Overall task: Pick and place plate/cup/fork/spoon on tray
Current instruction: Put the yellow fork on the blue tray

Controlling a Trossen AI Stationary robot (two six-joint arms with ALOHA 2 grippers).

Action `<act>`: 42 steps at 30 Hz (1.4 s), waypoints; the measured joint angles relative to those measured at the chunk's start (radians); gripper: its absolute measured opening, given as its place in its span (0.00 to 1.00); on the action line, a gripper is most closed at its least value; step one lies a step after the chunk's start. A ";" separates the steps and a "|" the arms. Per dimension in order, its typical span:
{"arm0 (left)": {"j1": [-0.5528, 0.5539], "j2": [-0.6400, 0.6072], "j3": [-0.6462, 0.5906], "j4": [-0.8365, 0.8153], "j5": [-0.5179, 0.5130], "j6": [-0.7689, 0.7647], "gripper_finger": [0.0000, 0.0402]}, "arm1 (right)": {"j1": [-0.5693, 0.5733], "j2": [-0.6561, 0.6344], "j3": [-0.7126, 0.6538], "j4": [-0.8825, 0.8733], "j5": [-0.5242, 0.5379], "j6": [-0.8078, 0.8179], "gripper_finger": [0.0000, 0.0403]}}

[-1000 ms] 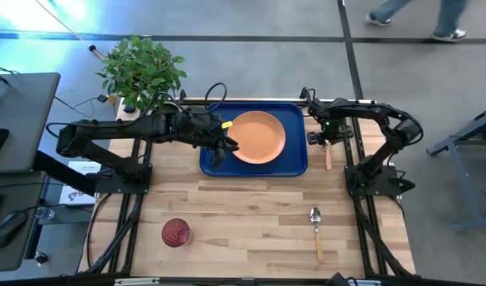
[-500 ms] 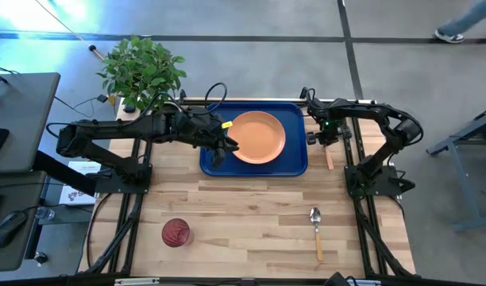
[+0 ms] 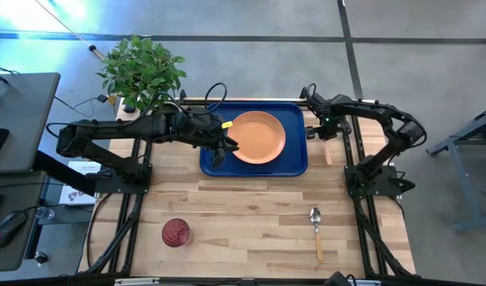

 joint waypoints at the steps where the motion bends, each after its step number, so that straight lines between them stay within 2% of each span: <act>1: 0.000 0.000 0.000 0.000 0.000 0.000 0.20 | 0.005 -0.016 0.005 -0.006 -0.002 0.008 0.01; 10: 0.000 0.000 0.000 0.000 0.000 0.000 0.20 | 0.061 -0.182 0.041 0.024 -0.059 0.140 0.01; 20: 0.000 0.000 0.000 0.001 -0.002 0.001 0.20 | 0.143 -0.320 0.042 0.285 -0.097 0.304 0.01; 28: 0.000 0.000 0.000 0.001 -0.004 0.001 0.20 | 0.218 -0.332 0.043 0.450 -0.114 0.370 0.01; 35: 0.000 0.000 0.000 0.001 -0.004 0.002 0.20 | 0.272 -0.325 0.043 0.422 -0.106 0.403 0.01; 42: 0.000 0.000 0.000 0.001 -0.004 0.002 0.20 | 0.305 -0.248 0.043 0.359 -0.096 0.429 0.01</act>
